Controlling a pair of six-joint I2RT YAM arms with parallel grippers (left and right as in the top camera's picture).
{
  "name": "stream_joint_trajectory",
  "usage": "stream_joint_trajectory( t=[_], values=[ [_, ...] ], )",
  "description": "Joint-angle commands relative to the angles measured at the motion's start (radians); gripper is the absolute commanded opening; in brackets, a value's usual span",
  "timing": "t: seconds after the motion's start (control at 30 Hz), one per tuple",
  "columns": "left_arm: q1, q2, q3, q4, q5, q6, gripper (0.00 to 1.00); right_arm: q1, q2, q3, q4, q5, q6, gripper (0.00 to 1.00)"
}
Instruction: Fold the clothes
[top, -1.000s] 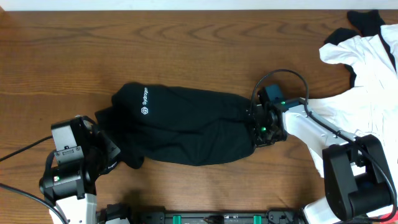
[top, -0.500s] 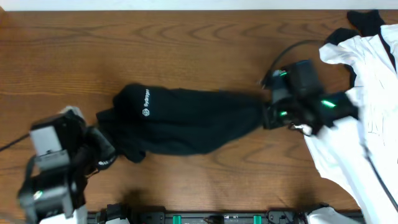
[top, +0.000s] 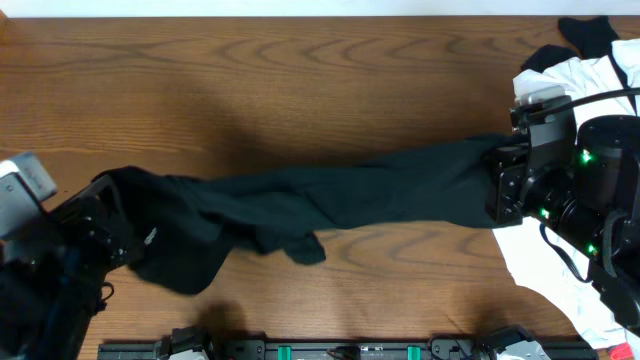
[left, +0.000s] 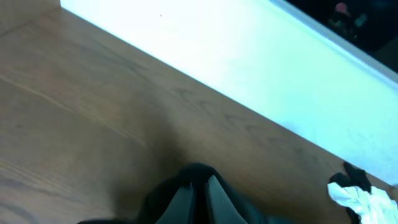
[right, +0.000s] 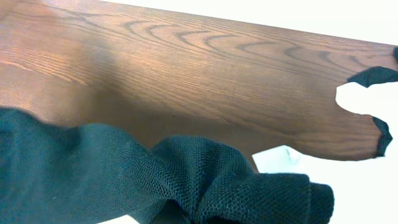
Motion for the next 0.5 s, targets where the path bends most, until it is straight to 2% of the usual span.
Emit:
stream_joint_trajectory(
  t=[0.0, 0.27, 0.47],
  values=[
    [0.002, 0.01, 0.027, -0.005, 0.001, 0.024, 0.06, 0.007, -0.014, 0.028, -0.008, 0.048, 0.015, 0.01],
    [0.003, 0.066, 0.027, 0.033, -0.01, 0.024, 0.06, 0.005, 0.061, 0.027, -0.032, 0.076, 0.004, 0.02],
    [0.002, 0.168, 0.026, -0.007, -0.01, 0.024, 0.06, 0.006, 0.19, 0.027, -0.16, 0.06, 0.035, 0.01]
  ],
)
